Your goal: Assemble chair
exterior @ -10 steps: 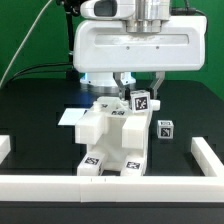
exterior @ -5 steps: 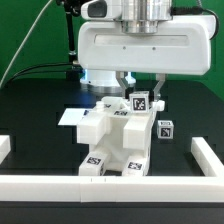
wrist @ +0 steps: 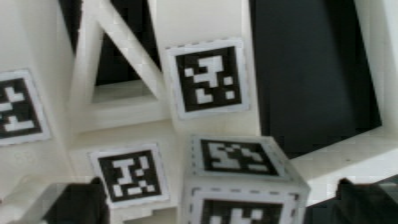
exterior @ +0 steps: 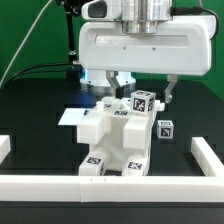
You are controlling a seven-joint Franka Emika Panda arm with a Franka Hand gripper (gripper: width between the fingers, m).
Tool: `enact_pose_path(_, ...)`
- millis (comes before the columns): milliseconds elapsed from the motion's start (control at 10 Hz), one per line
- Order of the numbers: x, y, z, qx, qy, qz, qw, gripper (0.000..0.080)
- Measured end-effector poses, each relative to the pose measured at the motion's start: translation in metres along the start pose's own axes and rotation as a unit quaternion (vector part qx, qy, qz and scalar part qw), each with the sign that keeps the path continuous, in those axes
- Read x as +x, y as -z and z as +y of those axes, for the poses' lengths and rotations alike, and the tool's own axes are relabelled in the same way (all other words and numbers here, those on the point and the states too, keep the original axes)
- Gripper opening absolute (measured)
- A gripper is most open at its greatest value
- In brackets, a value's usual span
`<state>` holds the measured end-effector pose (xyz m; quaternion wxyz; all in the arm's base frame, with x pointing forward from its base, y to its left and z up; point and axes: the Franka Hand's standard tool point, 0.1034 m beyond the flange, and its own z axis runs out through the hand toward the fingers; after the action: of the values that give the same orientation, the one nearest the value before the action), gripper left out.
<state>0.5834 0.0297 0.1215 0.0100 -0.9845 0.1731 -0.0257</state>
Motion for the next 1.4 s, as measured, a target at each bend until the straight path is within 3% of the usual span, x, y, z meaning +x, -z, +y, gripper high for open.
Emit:
enact_pose_path(300, -0.0030, -0.0002, -0.0051, -0.015, 0.199, -0.007, 0.980, 0.0648)
enact_pose_path(700, -0.0067, 0.0014, -0.0031, -0.017, 0.342, -0.003, 0.939, 0.0648)
enact_pose_path(800, -0.0064, 0.0013, -0.0024, -0.018, 0.397, -0.004, 0.917, 0.0649)
enact_pose_path(1000, -0.0037, -0.0026, 0.0005, -0.023, 0.530, -0.006, 0.847, 0.0648)
enact_pose_path(1200, -0.0039, -0.0030, 0.0006, -0.023, 0.522, -0.006, 0.852, 0.0648)
enact_pose_path(1400, -0.0038, -0.0031, 0.0008, -0.023, 0.514, -0.006, 0.857, 0.0386)
